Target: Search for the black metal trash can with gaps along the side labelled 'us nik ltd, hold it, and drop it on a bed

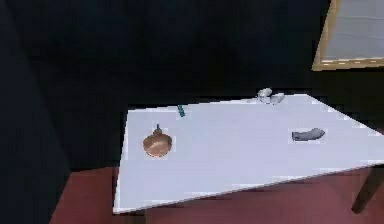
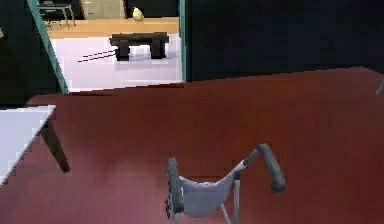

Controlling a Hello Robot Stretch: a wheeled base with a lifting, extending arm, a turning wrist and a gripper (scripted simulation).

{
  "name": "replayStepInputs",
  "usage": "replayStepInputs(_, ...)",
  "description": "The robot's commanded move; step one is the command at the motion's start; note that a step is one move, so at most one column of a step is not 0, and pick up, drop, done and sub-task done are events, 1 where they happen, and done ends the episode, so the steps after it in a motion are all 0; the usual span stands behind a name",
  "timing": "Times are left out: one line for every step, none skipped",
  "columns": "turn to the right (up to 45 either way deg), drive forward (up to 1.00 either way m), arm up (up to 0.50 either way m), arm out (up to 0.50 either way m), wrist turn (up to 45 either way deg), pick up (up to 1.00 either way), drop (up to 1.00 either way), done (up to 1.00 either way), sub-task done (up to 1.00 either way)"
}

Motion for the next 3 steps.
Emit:
replayStepInputs(-45.0, 0.0, 0.0, 0.0, 0.0, 0.0, 0.0, 0.0, 0.0)
replayStepInputs(-45.0, 0.0, 0.0, 0.0, 0.0, 0.0, 0.0, 0.0, 0.0)
replayStepInputs(-24.0, 0.0, 0.0, 0.0, 0.0, 0.0, 0.0, 0.0, 0.0)
